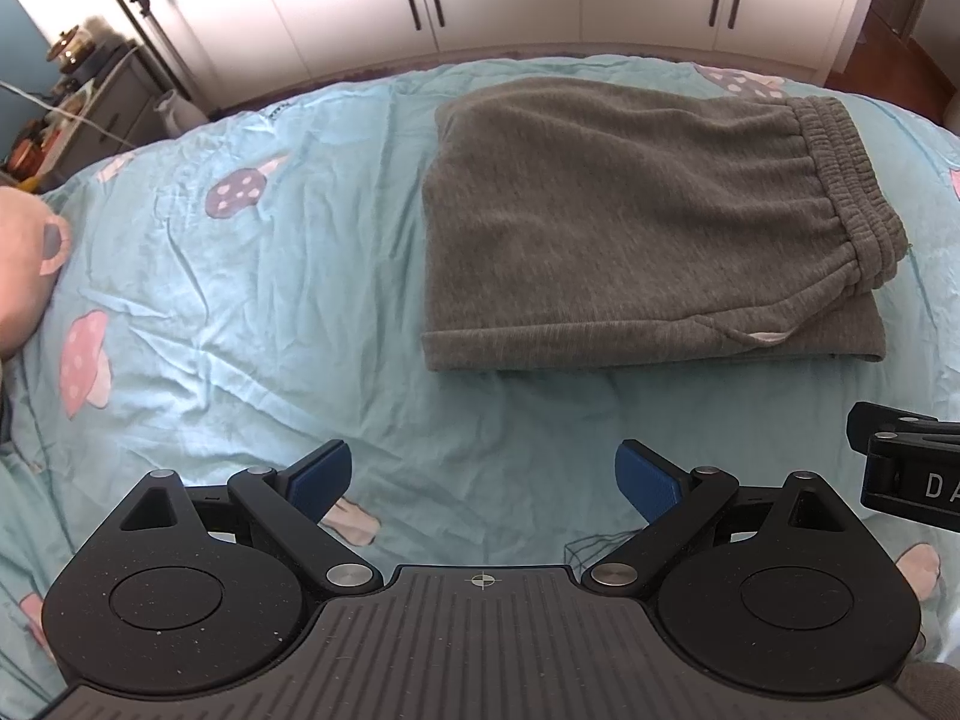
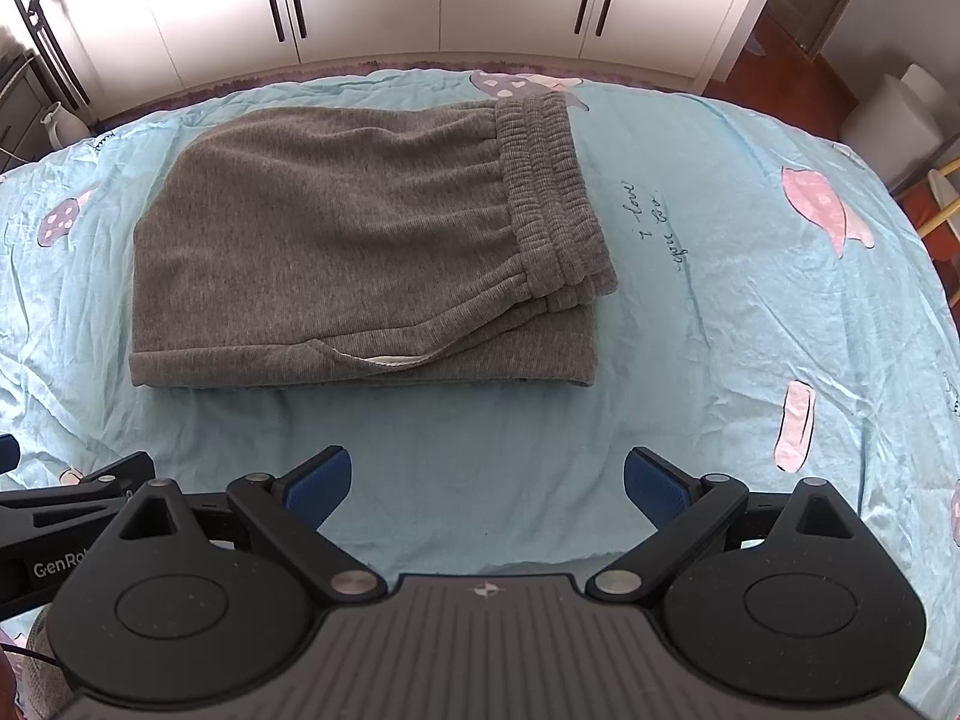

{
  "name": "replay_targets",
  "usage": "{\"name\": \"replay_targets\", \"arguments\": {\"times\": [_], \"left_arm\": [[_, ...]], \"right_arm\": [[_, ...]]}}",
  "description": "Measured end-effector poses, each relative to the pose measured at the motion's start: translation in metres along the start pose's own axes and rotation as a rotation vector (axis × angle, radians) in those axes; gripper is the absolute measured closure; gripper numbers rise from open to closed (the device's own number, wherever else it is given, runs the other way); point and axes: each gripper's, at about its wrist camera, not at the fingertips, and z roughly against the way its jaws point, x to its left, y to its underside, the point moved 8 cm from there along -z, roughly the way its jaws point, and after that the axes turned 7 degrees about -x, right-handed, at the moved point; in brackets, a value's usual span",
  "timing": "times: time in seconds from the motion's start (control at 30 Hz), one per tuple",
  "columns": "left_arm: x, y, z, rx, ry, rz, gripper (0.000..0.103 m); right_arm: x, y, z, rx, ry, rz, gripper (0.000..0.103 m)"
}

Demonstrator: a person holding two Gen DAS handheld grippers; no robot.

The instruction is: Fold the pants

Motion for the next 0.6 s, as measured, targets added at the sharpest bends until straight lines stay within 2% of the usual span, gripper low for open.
{"name": "replay_targets", "arguments": {"times": [0.6], "left_arm": [[0.0002, 0.0005, -0.0025, 0.004, 0.005, 0.002, 0.005]], "right_arm": [[0.0011, 0.0001, -0.0007, -0.004, 0.002, 0.007, 0.005]]}}
